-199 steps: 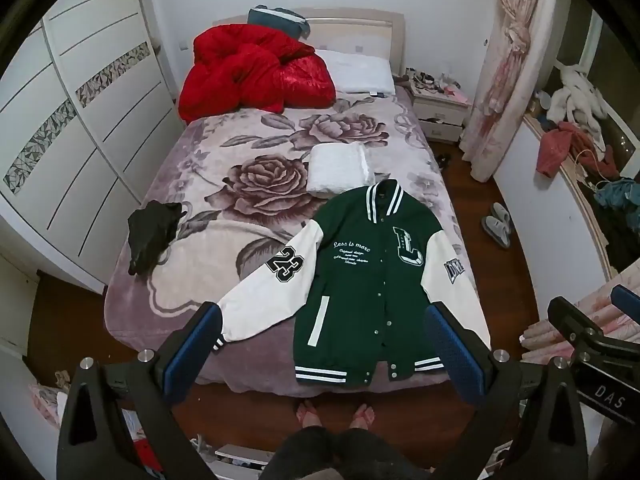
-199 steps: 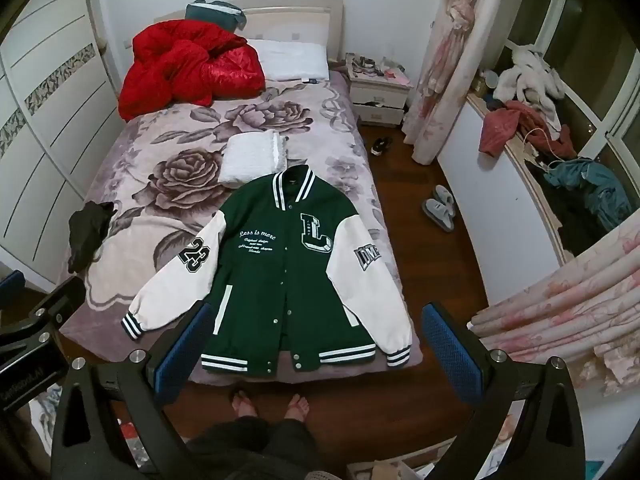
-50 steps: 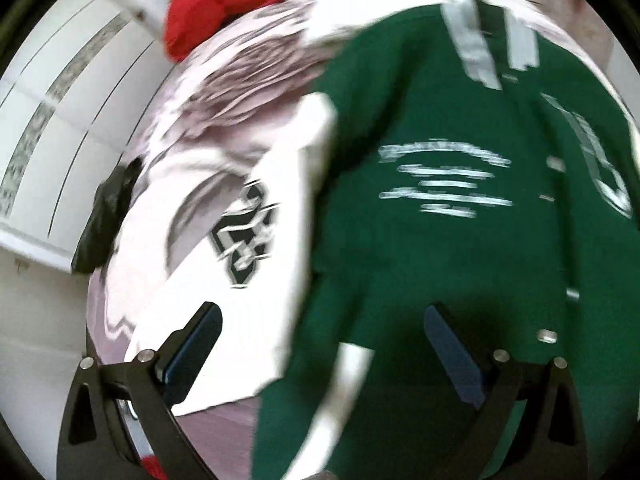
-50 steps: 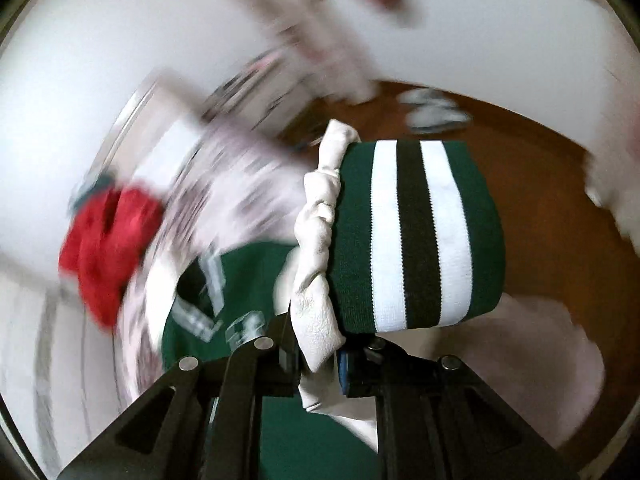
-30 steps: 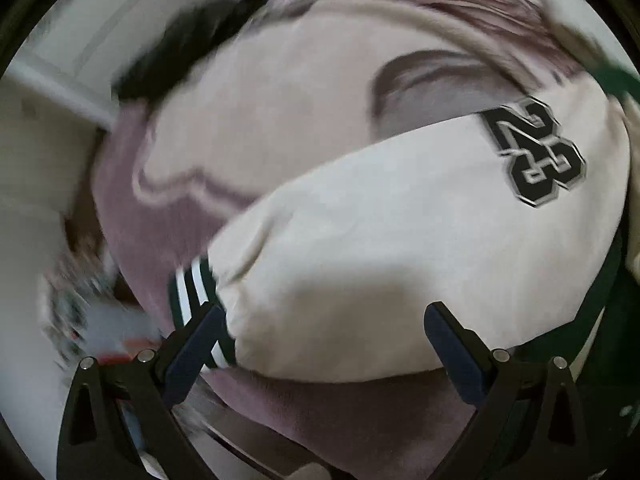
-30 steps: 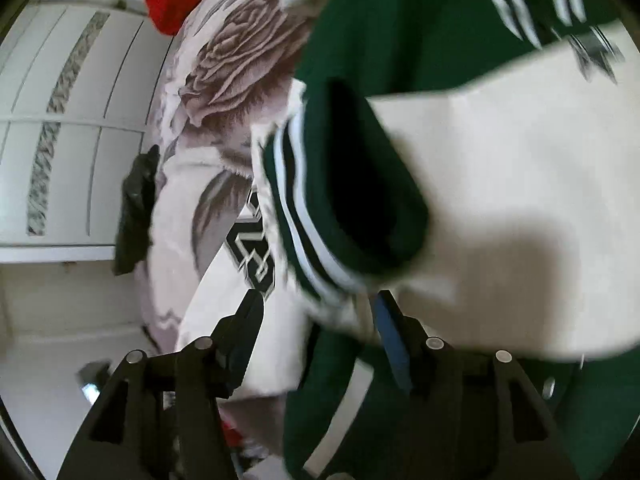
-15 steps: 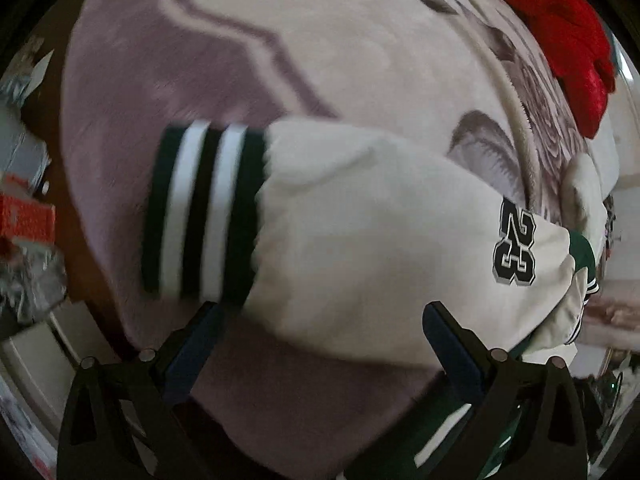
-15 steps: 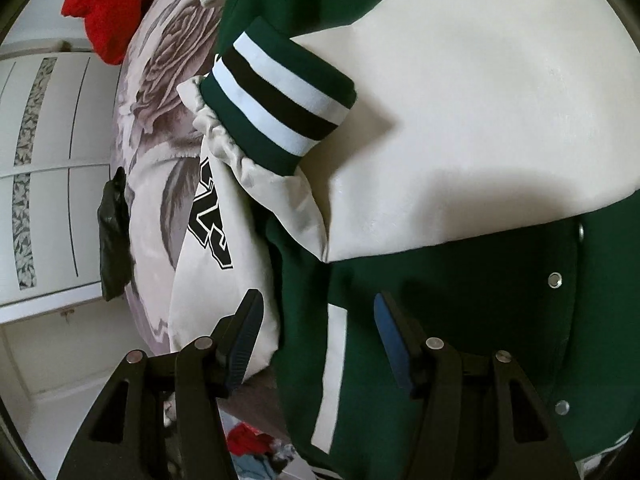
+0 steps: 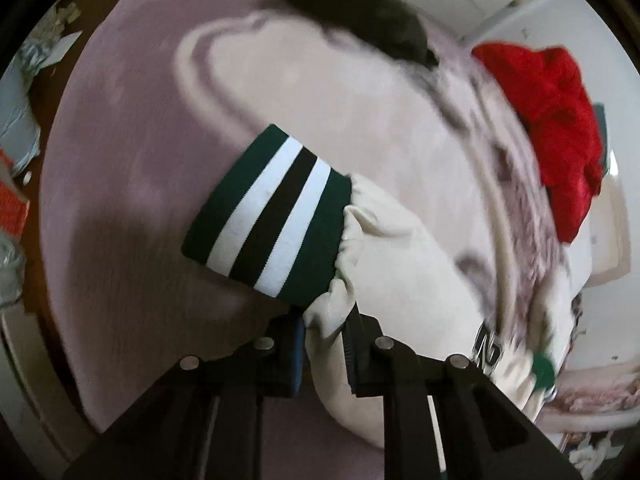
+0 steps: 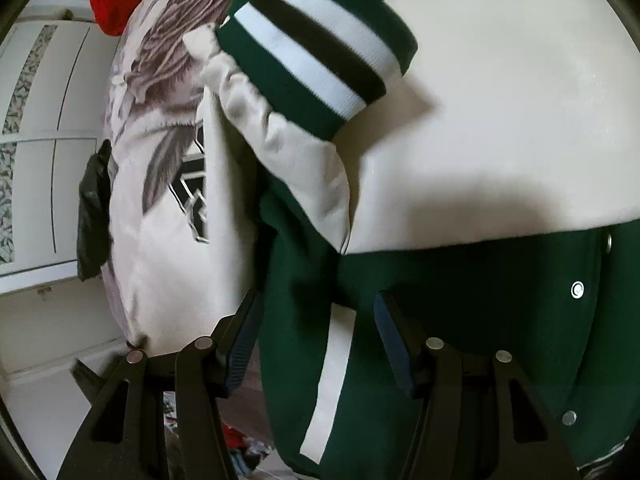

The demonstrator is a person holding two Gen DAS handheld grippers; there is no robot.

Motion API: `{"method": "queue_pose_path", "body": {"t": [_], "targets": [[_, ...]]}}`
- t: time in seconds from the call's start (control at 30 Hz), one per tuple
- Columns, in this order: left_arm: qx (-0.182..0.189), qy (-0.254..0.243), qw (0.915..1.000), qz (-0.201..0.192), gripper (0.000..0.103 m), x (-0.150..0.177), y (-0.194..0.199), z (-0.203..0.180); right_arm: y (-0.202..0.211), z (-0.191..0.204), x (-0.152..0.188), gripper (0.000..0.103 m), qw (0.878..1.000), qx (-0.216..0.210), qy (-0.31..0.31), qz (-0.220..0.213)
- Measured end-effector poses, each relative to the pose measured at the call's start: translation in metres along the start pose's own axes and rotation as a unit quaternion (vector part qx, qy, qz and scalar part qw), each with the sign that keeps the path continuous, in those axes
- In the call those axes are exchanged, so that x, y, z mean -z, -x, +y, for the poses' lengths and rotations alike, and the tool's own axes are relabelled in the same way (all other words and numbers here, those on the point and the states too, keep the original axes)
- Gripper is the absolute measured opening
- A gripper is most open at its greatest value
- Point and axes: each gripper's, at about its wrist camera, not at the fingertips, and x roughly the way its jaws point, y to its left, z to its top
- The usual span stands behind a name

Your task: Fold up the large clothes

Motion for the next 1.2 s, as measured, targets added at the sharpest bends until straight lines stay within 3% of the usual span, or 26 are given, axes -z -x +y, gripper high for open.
{"method": "queue_pose_path", "body": {"t": [0.2,0.37,0.47,0.5,0.53,0.57,0.63,0.67,0.73,0.8,0.87,0.93,1.0,1.07,1.1,1.2], "targets": [[0.027,-0.077,0.9963,-0.025,0.013,-0.105,-0.038,-0.036,0.028,0.001,-0.005,0.06,0.999,0.004,-0.02,-0.045],[0.031,-0.114,0.9926,0.029,0.013,-0.149,-0.101,-0.059,0.043,0.006,-0.036,0.062,0.994,0.026,-0.034,-0.103],[0.036,-0.115,0.9916,0.047,0.015,-0.151,-0.115,-0.058,0.019,0.016,-0.071,0.066,0.995,0.014,-0.029,-0.099],[0.035,-0.12,0.9912,0.045,0.018,-0.148,-0.114,-0.058,0.009,0.023,-0.083,0.052,0.993,0.015,-0.025,-0.113],[0.038,-0.121,0.9908,0.048,0.024,-0.145,-0.112,-0.057,0.005,0.032,-0.091,0.023,0.991,0.026,-0.022,-0.126],[0.049,-0.117,0.9901,0.061,0.028,-0.141,-0.113,-0.053,-0.002,0.048,-0.099,0.018,0.991,0.043,-0.009,-0.13],[0.064,-0.105,0.9891,0.081,0.043,-0.134,-0.118,-0.051,-0.011,0.081,-0.102,0.018,0.988,0.063,0.029,-0.136],[0.069,-0.104,0.9887,0.082,0.044,-0.13,-0.118,-0.049,-0.017,0.096,-0.102,0.018,0.988,0.067,0.051,-0.128],[0.072,-0.113,0.988,0.076,0.052,-0.125,-0.116,-0.051,-0.036,0.115,-0.1,0.028,0.99,0.077,0.095,-0.073],[0.064,-0.117,0.9884,0.071,0.054,-0.123,-0.116,-0.056,-0.036,0.11,-0.099,0.033,0.993,0.046,0.102,-0.029],[0.06,-0.12,0.9886,0.068,0.054,-0.123,-0.116,-0.06,-0.011,0.087,-0.101,0.041,0.997,-0.013,0.073,-0.026],[0.055,-0.121,0.9891,0.063,0.054,-0.123,-0.116,-0.062,0.026,0.046,-0.105,0.051,0.998,-0.045,0.007,-0.049],[0.052,-0.12,0.9896,0.059,0.054,-0.124,-0.12,-0.065,0.073,-0.02,-0.1,0.051,0.988,-0.054,-0.108,-0.099],[0.052,-0.119,0.99,0.055,0.054,-0.123,-0.121,-0.065,0.104,-0.078,-0.084,0.051,0.967,-0.04,-0.207,-0.142],[0.052,-0.118,0.9902,0.053,0.054,-0.123,-0.121,-0.065,0.122,-0.119,-0.069,0.051,0.948,-0.015,-0.271,-0.167],[0.049,-0.118,0.9905,0.05,0.054,-0.122,-0.121,-0.066,0.136,-0.195,-0.035,0.051,0.904,0.03,-0.379,-0.194]]}}
